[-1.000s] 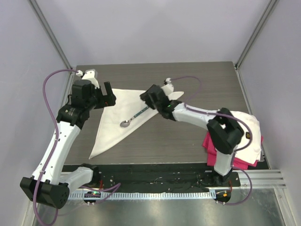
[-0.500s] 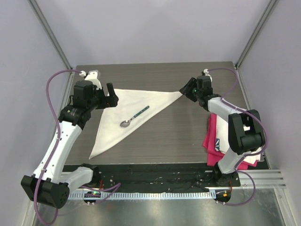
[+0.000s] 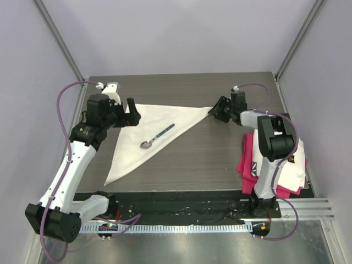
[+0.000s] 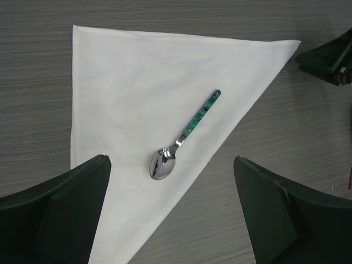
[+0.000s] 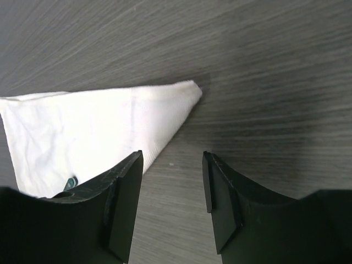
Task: Fold the napkin, place the utensils inside, and roll it up
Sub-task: Fold the napkin
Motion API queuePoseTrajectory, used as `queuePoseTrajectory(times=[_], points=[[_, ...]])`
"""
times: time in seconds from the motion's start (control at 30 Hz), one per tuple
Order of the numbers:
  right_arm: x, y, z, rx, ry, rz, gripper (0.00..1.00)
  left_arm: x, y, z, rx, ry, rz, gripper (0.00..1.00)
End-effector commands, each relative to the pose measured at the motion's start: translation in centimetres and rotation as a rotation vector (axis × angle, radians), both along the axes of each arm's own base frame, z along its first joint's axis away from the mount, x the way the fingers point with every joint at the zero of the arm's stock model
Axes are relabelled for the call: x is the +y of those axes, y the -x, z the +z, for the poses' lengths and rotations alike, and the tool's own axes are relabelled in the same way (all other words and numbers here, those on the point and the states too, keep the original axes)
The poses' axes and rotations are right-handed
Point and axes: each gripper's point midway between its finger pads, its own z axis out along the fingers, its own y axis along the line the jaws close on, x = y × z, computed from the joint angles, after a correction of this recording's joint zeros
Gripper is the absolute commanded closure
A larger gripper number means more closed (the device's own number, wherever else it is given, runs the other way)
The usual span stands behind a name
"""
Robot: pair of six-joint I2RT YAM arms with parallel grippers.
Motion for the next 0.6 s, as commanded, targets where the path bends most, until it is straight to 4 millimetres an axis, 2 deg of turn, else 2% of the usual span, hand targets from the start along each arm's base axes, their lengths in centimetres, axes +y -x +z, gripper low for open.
queuePoseTrajectory(times=[0.0, 0.13, 0.37, 0.57], points=[[0.4, -3.1, 1.7, -0.090, -0.034, -0.002, 0.44, -0.4, -0.6, 0.8, -0.051, -0.004, -0.029, 0.00], [-0.3, -3.7, 0.1, -0.036, -0.016, -0.050, 0.45, -0.1, -0.7, 0.9, -0.054, -0.018, -0.020, 0.00], [-1.4, -3.8, -1.5, 0.025, 0.013, -0.121, 0.46, -0.1, -0.7, 0.8, -0.057, -0.021, -0.014, 0.00], [-1.5, -3.8, -2.7, 0.059, 0.027, -0.133, 0.48, -0.1, -0.6, 1.0, -0.062, -0.016, -0.016, 0.00]])
